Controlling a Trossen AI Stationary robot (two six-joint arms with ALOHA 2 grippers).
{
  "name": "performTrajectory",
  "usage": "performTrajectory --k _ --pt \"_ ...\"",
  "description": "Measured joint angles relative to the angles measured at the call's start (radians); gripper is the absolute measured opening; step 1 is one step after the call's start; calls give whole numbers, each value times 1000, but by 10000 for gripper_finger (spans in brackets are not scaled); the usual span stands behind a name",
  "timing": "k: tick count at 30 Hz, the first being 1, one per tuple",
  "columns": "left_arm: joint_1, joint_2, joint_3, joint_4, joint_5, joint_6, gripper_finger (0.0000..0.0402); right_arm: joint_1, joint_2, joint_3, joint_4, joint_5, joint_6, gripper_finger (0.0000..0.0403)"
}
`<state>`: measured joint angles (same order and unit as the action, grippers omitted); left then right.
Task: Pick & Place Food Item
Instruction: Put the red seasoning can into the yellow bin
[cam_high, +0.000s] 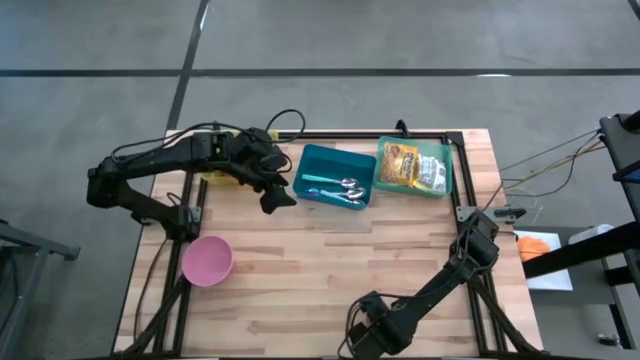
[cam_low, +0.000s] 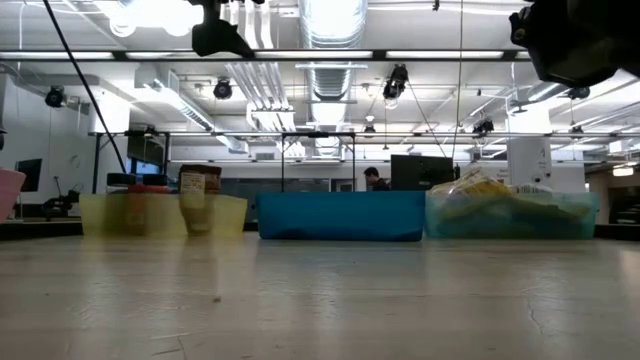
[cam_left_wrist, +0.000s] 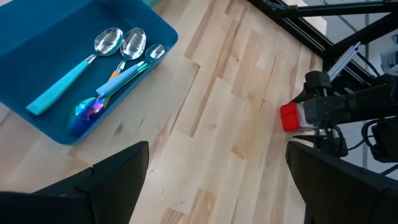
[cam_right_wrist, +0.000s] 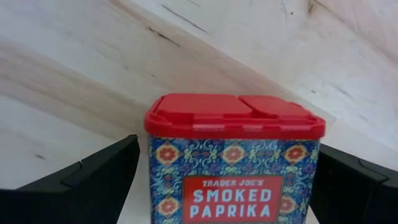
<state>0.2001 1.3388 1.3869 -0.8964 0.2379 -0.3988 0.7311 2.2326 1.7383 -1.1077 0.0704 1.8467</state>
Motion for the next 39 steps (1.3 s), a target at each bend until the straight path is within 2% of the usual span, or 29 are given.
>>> performTrajectory --k 5,11,12,22,30,33,39 --pt "1 0 0 -2 26 2 386 6 0 -4 0 1 -14 375" --pt "3 0 0 -23 37 -37 386 10 -1 -3 0 16 -70 281" --pt "6 0 0 -26 43 -52 386 11 -2 -3 0 23 -78 276" --pt "26 0 0 -32 95 -131 383 13 -17 1 -25 117 -150 276" --pt "26 0 -7 -3 129 -229 332 15 -115 13 -245 281 -186 276" --pt "33 0 -26 54 122 -274 316 1 -167 21 -323 361 -243 276" --pt "35 8 -72 272 122 -421 305 -90 -243 19 -358 430 -463 276"
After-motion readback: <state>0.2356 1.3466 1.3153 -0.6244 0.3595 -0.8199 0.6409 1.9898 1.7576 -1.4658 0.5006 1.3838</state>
